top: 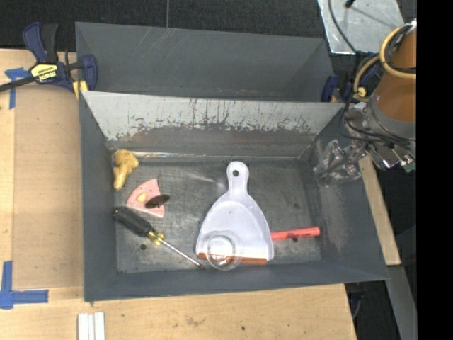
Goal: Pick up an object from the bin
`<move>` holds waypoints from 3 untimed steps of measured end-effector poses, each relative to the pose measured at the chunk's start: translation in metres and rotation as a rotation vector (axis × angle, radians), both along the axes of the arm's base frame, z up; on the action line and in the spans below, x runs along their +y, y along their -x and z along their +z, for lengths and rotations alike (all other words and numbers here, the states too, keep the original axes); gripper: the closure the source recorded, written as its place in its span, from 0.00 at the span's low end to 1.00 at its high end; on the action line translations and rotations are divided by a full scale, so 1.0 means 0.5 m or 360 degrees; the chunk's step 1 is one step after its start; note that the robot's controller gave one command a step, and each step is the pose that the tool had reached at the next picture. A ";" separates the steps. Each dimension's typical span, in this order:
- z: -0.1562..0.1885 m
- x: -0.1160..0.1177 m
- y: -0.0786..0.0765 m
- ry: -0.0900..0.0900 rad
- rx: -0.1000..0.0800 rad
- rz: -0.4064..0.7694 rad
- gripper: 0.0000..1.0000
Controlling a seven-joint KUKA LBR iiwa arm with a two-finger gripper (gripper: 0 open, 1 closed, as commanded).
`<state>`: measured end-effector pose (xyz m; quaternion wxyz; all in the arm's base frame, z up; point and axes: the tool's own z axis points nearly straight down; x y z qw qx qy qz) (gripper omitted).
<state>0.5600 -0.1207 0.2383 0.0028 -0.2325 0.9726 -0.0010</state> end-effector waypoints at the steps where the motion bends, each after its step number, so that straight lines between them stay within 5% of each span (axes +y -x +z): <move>1: -0.186 -0.012 0.062 -0.0003 0.0010 0.0078 0.00; 3: -0.236 0.020 0.075 0.0006 -0.0012 0.0197 0.00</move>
Offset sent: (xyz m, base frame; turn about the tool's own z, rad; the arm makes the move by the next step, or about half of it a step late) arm 0.0000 0.0000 0.0000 0.0000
